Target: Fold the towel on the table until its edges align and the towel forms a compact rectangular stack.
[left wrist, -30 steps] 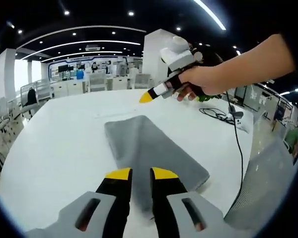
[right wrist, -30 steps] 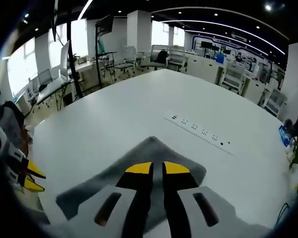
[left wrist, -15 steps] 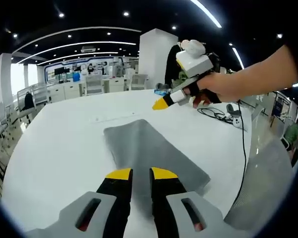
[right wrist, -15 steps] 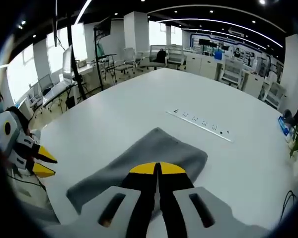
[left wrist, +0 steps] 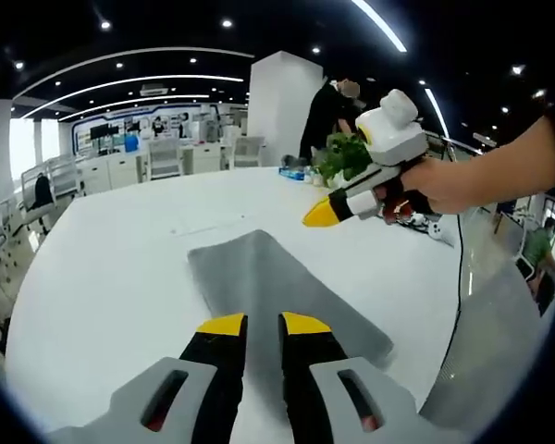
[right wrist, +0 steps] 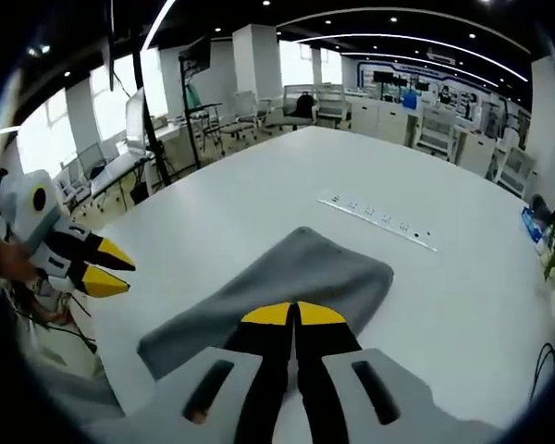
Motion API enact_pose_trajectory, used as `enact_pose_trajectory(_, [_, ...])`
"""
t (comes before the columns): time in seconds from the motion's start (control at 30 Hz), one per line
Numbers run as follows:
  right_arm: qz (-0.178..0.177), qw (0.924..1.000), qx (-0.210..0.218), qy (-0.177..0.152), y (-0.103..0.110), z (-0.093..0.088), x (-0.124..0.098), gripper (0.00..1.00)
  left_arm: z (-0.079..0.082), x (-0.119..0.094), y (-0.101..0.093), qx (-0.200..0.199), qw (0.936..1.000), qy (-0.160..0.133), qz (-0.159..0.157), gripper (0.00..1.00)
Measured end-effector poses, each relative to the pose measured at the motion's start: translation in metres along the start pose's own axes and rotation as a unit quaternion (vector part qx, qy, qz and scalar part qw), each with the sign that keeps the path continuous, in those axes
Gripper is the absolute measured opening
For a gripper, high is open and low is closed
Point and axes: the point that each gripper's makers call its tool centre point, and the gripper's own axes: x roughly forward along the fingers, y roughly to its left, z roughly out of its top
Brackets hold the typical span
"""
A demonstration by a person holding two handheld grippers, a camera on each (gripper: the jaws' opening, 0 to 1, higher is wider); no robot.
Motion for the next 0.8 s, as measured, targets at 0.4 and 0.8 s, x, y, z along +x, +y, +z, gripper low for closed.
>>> enact_pose_trajectory(0.4, [0.008,0.9999,0.005,0.009,-0.002,-0.017,0.003,0.00,-0.004,0.016,0.004,0.047,0.9985,0.026,-0.012,0.14])
enact_pose_trajectory(0.8, [0.016,0.9994,-0.002,0.030,0.002,-0.039,0.013,0.00,-0.010,0.033,0.005,0.060,0.9968,0.045,-0.026,0.14])
